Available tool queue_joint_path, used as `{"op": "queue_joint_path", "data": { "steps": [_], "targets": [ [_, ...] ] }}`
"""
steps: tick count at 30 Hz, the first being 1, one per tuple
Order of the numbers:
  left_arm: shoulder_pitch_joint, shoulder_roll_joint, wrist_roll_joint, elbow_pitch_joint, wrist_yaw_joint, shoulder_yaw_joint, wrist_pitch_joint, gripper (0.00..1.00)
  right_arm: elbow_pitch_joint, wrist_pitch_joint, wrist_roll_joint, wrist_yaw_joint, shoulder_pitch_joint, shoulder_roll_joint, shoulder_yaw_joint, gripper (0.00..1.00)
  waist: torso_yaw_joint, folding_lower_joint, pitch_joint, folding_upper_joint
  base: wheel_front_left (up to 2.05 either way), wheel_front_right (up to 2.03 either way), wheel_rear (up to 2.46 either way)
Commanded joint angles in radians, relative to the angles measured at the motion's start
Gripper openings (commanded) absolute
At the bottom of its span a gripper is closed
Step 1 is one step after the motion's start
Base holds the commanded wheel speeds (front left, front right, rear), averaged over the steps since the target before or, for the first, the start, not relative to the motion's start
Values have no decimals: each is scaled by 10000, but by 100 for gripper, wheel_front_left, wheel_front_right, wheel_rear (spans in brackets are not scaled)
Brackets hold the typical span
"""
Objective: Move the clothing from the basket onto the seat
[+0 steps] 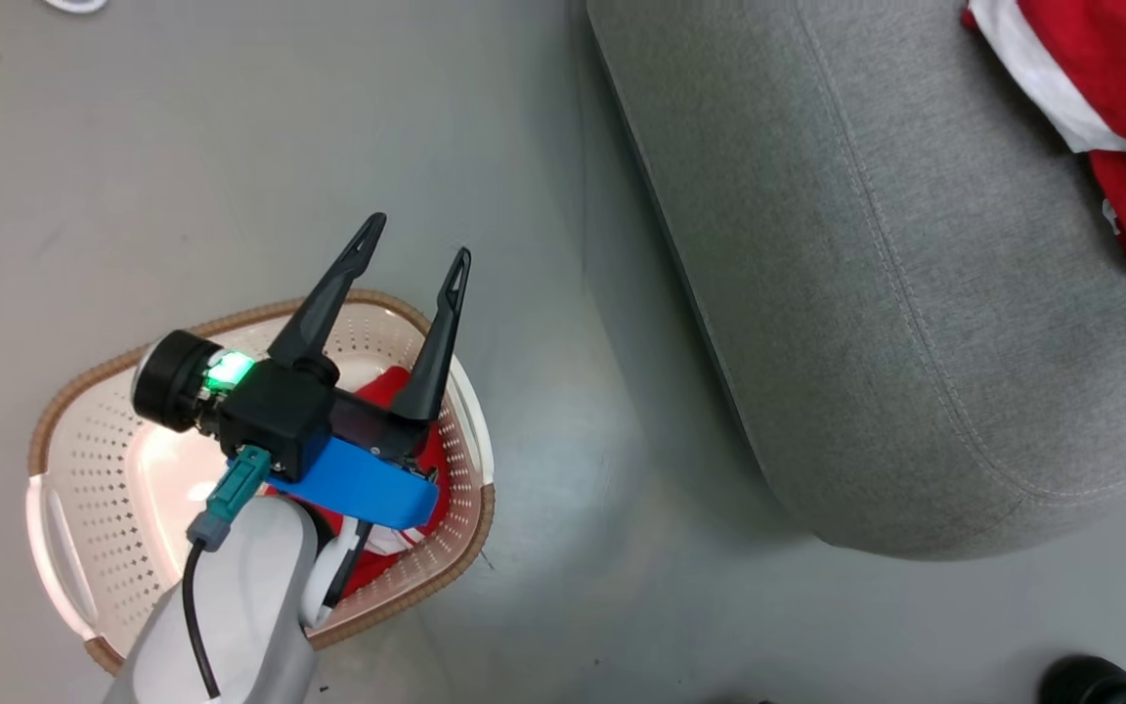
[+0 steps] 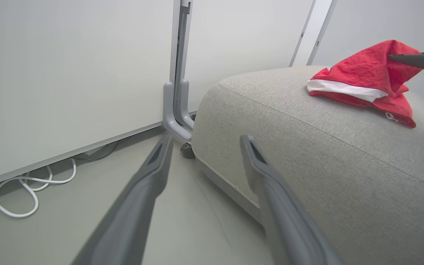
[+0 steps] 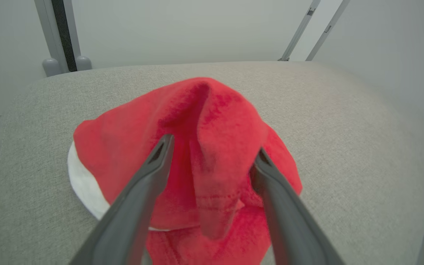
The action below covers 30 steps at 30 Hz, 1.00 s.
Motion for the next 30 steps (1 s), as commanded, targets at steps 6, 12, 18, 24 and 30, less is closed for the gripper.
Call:
{"op": "queue_joint_path", "data": {
  "steps": [6, 12, 18, 24, 30],
  "targets": [
    [320, -453, -210, 323, -7, 104, -27, 100, -381, -32, -77, -1, 858, 143, 186, 100, 174, -1, -1089, 0, 0, 0, 0],
    [903, -915, -344, 649, -10, 378, -27, 100, -1022, -32, 42, -1, 1826, 211, 545, 100, 362, -1, -2247, 0, 0, 0, 0],
    [1593, -1248, -432, 824, -11, 919, -27, 100, -1970, -33, 462, -1, 2904, 430, 1345, 100, 582, -1, -3265, 0, 0, 0, 0],
    [2285, -1513, -475, 1045, -11, 1510, -27, 100, -2967, 109, 859, -1, 4048, 638, 2547, 100, 858, -1, -4180, 0, 0, 0, 0],
    [2777, -1650, -470, 1263, 3, 1976, -27, 100, -4342, 487, 1032, -1, 5257, 726, 3012, 100, 1402, -1, -4946, 0, 0, 0, 0]
  ]
}}
